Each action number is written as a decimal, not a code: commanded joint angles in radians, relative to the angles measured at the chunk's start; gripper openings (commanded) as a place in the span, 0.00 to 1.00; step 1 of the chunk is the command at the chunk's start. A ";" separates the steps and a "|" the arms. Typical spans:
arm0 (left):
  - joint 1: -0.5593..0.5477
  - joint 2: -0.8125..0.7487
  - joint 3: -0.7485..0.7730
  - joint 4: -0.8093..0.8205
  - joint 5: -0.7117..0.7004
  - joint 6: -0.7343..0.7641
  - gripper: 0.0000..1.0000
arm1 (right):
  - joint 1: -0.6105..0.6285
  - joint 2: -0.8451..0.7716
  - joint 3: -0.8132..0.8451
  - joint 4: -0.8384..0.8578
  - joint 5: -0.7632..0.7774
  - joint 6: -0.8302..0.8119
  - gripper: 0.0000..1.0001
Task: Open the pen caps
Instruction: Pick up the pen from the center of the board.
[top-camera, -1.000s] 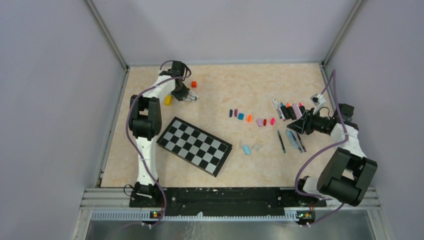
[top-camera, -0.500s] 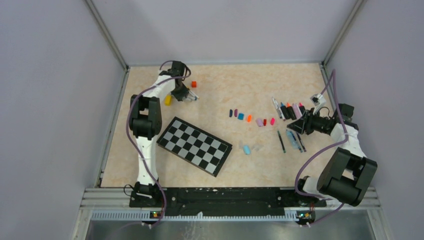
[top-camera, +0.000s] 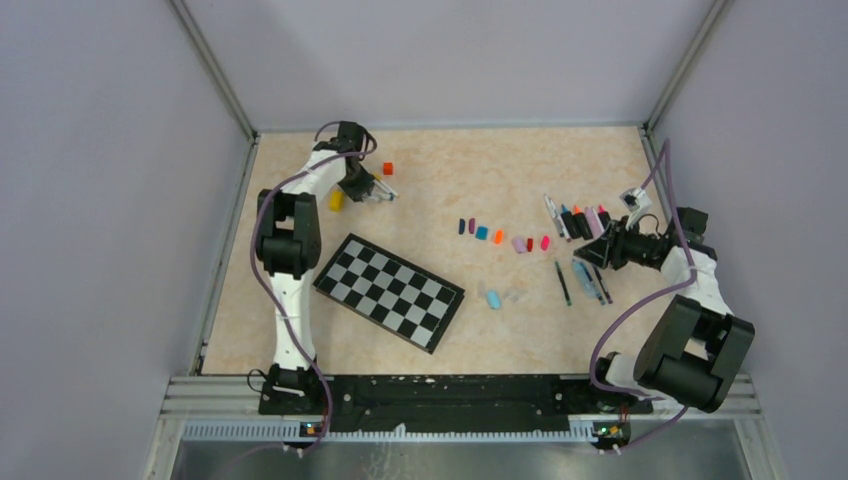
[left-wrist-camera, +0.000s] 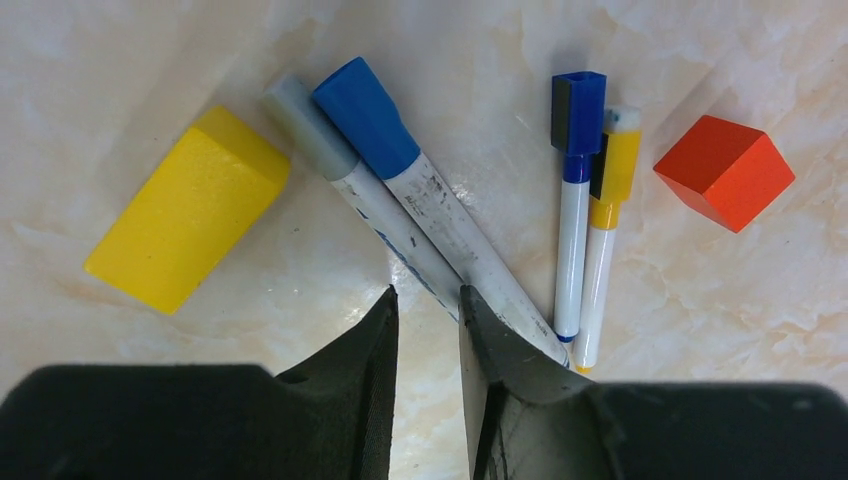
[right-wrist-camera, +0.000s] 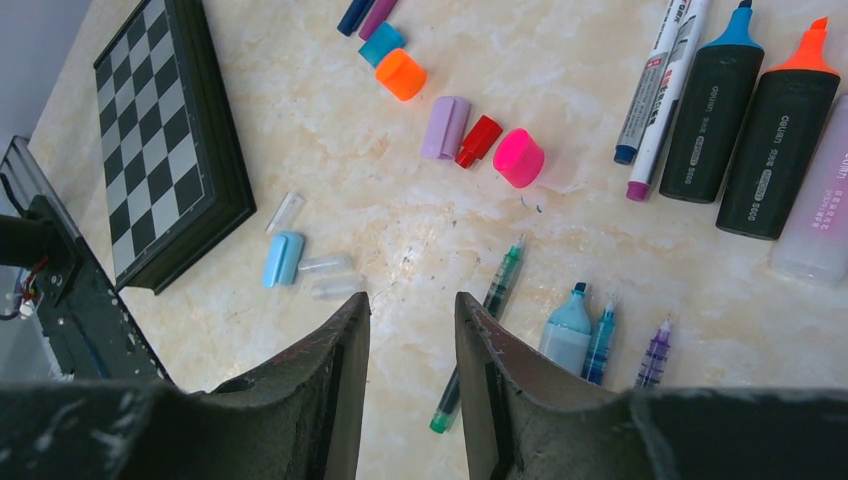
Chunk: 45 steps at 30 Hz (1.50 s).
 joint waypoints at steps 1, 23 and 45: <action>0.010 -0.035 -0.028 0.022 -0.004 -0.019 0.30 | 0.006 0.002 0.054 0.000 -0.011 -0.025 0.36; 0.014 -0.122 -0.092 0.113 0.029 -0.031 0.33 | 0.005 0.003 0.052 -0.002 -0.010 -0.028 0.36; 0.023 -0.085 -0.103 0.129 0.060 -0.032 0.34 | 0.006 0.008 0.053 -0.007 -0.012 -0.033 0.36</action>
